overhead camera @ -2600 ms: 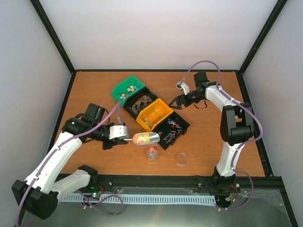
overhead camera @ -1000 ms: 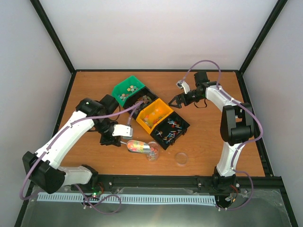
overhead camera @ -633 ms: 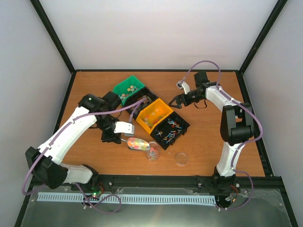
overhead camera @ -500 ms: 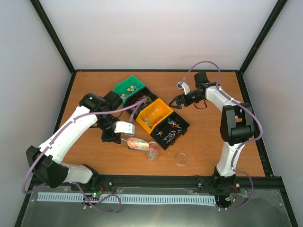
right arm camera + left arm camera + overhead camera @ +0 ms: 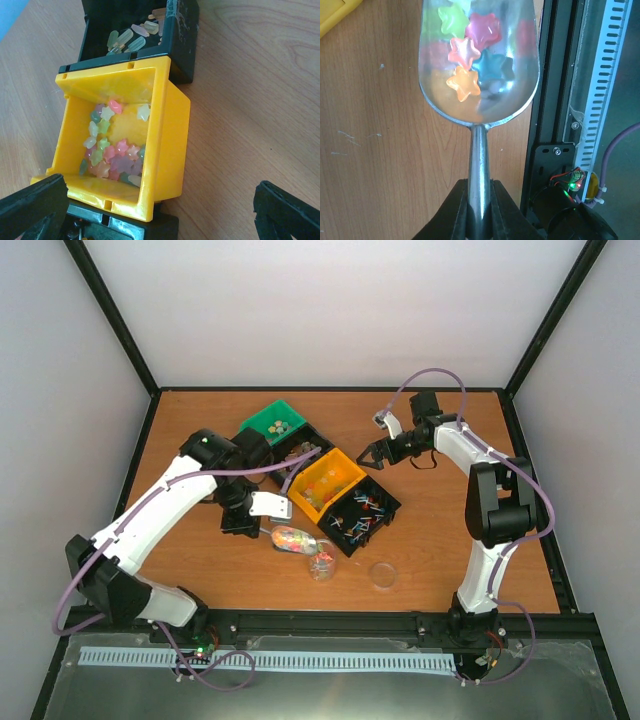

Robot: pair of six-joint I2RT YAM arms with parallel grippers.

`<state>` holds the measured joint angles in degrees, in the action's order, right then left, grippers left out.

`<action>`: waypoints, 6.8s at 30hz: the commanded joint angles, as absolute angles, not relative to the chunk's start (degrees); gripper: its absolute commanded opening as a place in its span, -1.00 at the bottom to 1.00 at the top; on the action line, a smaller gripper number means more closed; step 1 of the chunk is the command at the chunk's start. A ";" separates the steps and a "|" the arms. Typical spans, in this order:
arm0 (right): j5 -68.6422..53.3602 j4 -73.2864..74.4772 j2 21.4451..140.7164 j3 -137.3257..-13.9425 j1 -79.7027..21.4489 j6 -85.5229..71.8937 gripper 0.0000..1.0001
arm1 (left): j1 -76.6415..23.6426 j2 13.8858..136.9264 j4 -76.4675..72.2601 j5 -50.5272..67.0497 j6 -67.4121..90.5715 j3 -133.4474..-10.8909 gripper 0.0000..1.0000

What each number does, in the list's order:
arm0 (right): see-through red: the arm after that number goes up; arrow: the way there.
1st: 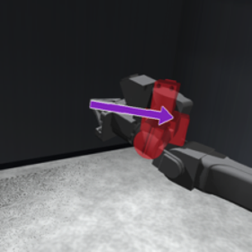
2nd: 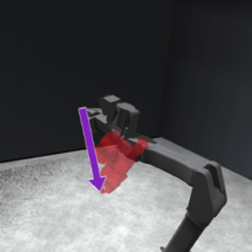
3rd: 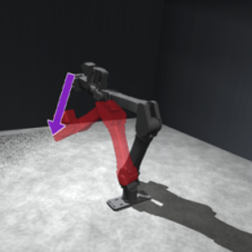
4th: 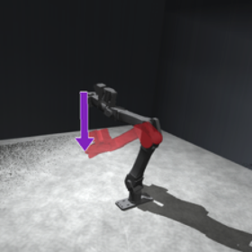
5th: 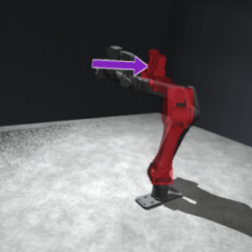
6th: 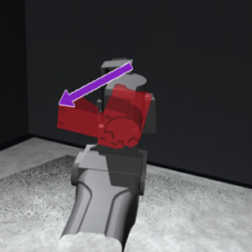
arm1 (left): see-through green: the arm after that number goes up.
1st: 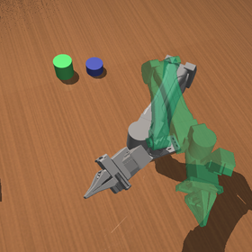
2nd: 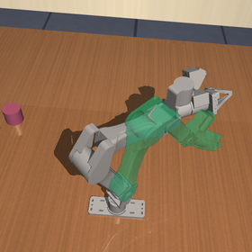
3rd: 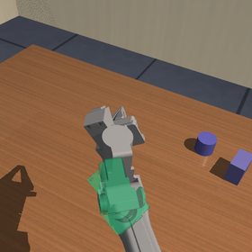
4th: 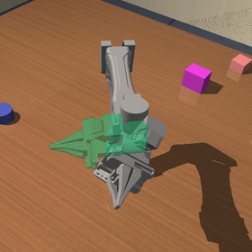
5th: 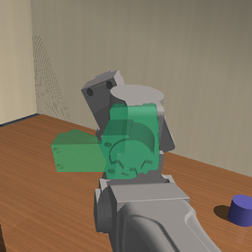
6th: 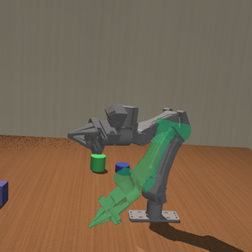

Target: Pack the candies

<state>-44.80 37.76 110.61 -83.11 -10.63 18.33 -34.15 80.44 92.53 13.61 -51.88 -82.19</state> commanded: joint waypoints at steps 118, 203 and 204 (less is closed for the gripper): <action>-29.40 21.11 116.52 -80.66 -29.39 25.62 -0.88 | -24.70 122.94 66.32 6.36 -37.15 -104.82 -0.98; -26.53 29.93 105.43 -81.54 -23.25 20.43 1.00 | -21.58 72.32 87.37 17.50 -68.59 -74.65 -0.98; -26.76 29.91 105.57 -81.75 -23.31 20.11 1.00 | -21.99 72.53 87.85 16.98 -68.56 -75.01 -0.98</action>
